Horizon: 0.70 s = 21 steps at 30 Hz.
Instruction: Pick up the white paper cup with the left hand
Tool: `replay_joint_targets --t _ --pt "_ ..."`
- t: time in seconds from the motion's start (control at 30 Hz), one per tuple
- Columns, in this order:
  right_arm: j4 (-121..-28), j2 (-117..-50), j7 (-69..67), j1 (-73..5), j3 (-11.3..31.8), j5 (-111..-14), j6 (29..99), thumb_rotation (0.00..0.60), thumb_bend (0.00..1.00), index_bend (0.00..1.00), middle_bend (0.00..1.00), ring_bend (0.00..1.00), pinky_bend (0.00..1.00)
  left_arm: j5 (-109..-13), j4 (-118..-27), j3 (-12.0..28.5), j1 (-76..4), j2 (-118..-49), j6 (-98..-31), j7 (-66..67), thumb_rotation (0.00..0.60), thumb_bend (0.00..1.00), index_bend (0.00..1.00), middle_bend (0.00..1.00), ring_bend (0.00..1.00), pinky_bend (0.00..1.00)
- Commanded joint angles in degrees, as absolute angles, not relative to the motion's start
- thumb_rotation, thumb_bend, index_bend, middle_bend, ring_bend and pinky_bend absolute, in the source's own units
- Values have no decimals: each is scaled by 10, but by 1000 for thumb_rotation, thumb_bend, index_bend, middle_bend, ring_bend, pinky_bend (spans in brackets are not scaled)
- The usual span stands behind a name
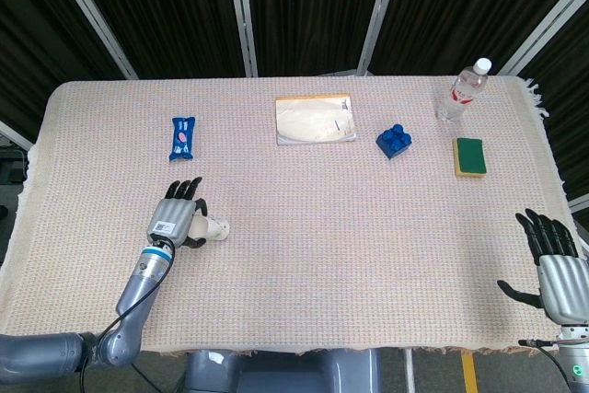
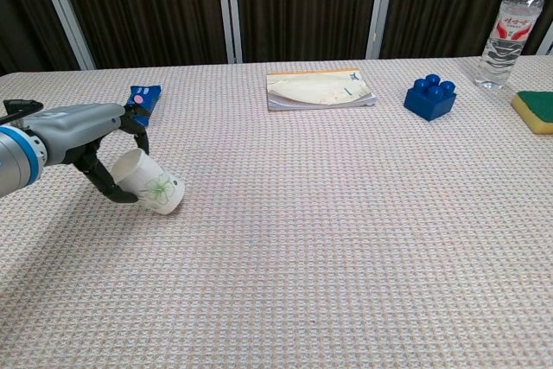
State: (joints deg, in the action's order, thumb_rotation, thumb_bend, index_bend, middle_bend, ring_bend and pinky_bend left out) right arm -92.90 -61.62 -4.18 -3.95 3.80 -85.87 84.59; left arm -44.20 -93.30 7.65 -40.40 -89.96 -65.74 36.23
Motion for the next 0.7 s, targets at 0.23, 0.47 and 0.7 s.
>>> replay_joint_targets --t 0.23,0.47,0.7 --pt "-930 -617 -40 -39 37 -861 848 600 0 0 0 0 0 -398 -955 75 -402 -870 -663 399 600 106 225 0 0 0" --pt "-931 -618 -36 -39 36 -863 848 600 0 0 0 0 0 -374 -976 82 -419 -863 -668 436 600 107 178 0 0 0" --pt "-930 -617 -41 -39 36 -863 847 600 0 0 0 0 0 -360 -952 76 -445 -901 -706 507 600 105 249 0 0 0"
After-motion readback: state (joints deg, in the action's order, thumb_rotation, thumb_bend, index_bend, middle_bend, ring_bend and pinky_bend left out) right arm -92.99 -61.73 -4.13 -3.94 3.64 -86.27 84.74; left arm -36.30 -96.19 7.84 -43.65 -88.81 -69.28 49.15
